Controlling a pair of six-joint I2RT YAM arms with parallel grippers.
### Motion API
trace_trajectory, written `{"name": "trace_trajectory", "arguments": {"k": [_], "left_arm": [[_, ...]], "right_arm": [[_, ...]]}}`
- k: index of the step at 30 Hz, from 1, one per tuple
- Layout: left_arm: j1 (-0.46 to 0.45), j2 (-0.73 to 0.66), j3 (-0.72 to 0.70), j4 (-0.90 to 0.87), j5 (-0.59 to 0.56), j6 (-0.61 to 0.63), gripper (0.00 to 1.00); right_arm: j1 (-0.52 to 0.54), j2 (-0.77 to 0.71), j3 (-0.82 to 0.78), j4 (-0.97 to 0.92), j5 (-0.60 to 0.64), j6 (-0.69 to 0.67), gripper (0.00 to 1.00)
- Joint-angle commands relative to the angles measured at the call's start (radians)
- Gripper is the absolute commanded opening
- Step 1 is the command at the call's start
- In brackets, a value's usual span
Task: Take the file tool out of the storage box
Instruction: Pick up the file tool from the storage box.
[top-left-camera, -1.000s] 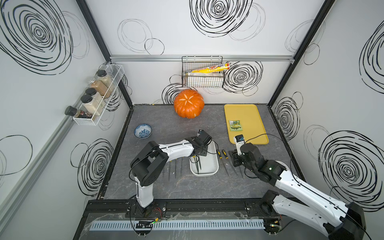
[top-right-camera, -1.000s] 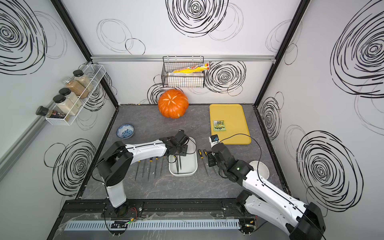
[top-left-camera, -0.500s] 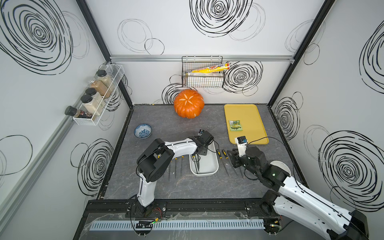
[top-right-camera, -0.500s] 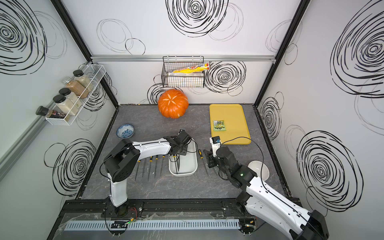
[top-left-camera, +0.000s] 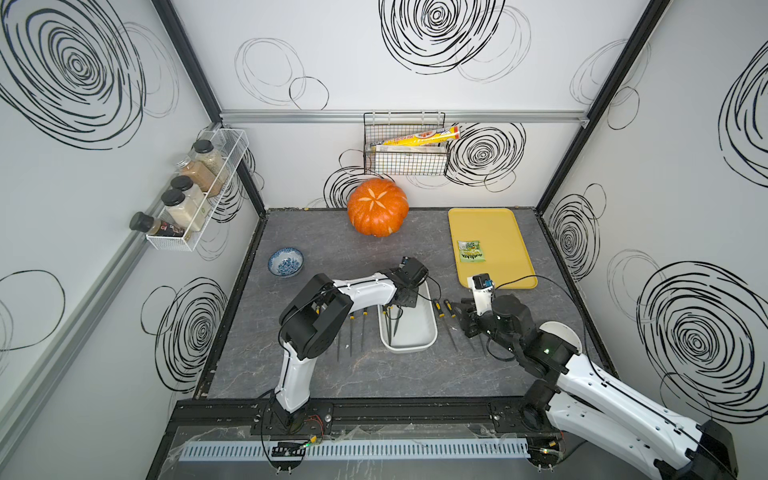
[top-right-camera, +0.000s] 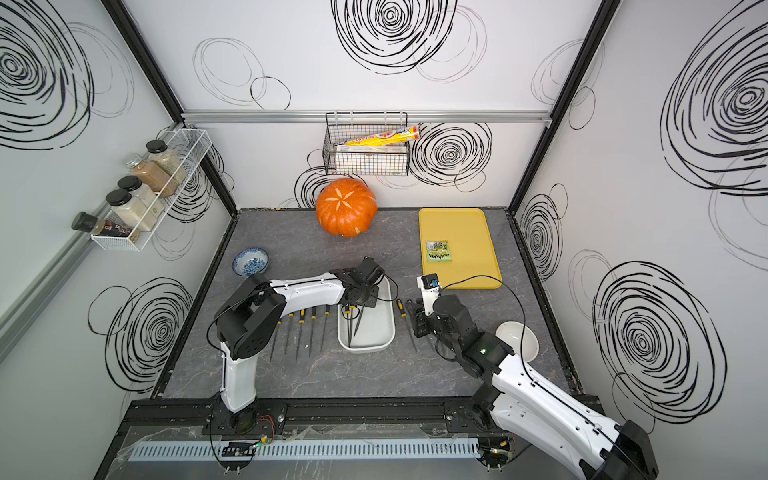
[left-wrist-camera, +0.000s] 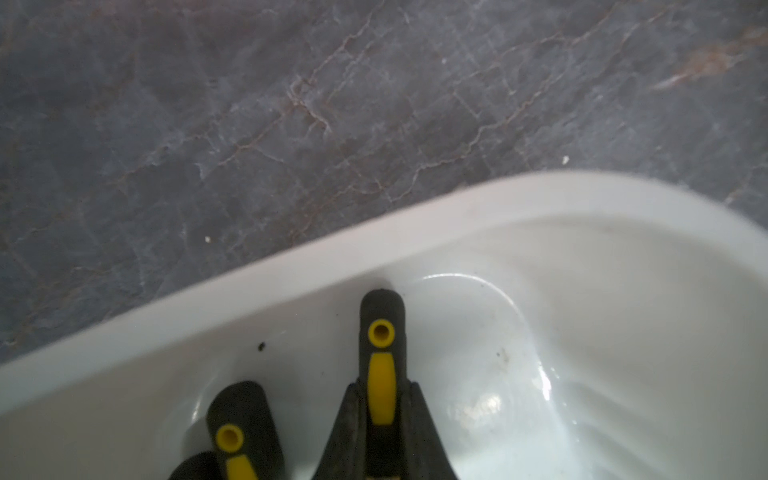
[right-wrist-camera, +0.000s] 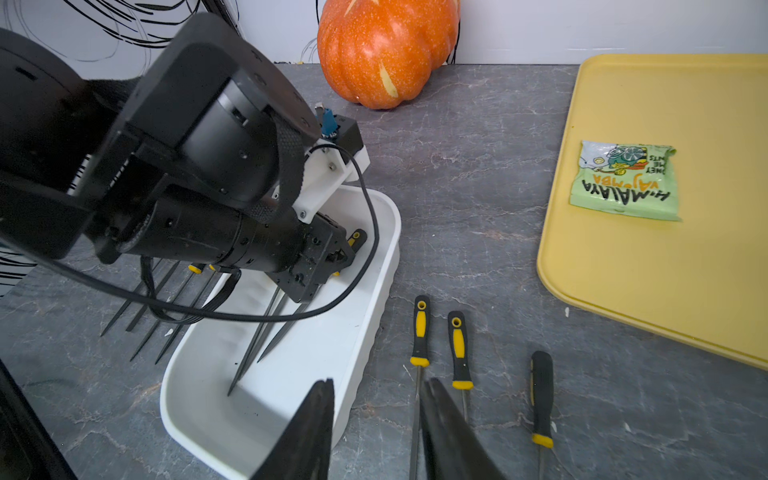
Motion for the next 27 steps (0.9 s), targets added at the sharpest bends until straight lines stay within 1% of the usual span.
{"name": "trace_trajectory", "arguments": {"k": [1,4,5,7,8,10,12,14,17,19,20,22,25,27], "left_arm": [[-0.001,-0.096,-0.057,0.062,0.087,0.014,0.00],[0.006,-0.248,-0.140,0.207,0.210,0.020,0.00],[0.012,-0.298,-0.161,0.240,0.268,0.025,0.00],[0.018,-0.389,-0.193,0.280,0.335,0.026,0.00],[0.018,-0.431,-0.205,0.293,0.362,0.032,0.00],[0.020,-0.501,-0.235,0.319,0.380,0.028,0.00],[0.022,-0.575,-0.304,0.389,0.392,0.024,0.00],[0.029,-0.650,-0.394,0.487,0.396,0.007,0.00],[0.043,-0.722,-0.479,0.602,0.468,0.008,0.00],[0.045,-0.755,-0.521,0.665,0.513,0.001,0.00],[0.042,-0.770,-0.546,0.706,0.529,-0.008,0.00],[0.038,-0.787,-0.561,0.715,0.549,-0.011,0.00],[0.036,-0.811,-0.578,0.709,0.544,0.004,0.00],[0.035,-0.820,-0.585,0.708,0.540,0.008,0.00]], "right_arm": [[0.000,-0.002,-0.010,0.033,-0.020,-0.007,0.39],[0.000,-0.032,-0.032,0.064,-0.076,0.000,0.39],[0.000,-0.046,-0.042,0.076,-0.112,-0.002,0.38],[0.000,-0.054,-0.051,0.082,-0.172,-0.013,0.38],[-0.001,-0.054,-0.053,0.085,-0.198,-0.023,0.38],[-0.001,-0.032,-0.056,0.095,-0.239,-0.028,0.38],[0.000,-0.007,-0.057,0.135,-0.352,-0.029,0.38],[-0.001,0.022,-0.062,0.193,-0.457,0.003,0.41],[0.000,0.081,-0.088,0.371,-0.650,0.080,0.49],[-0.001,0.137,-0.078,0.451,-0.733,0.113,0.52],[0.000,0.165,-0.064,0.469,-0.753,0.119,0.53],[-0.001,0.208,-0.042,0.487,-0.756,0.127,0.54],[0.000,0.266,-0.007,0.491,-0.753,0.127,0.50],[0.001,0.299,0.010,0.485,-0.754,0.123,0.50]]}}
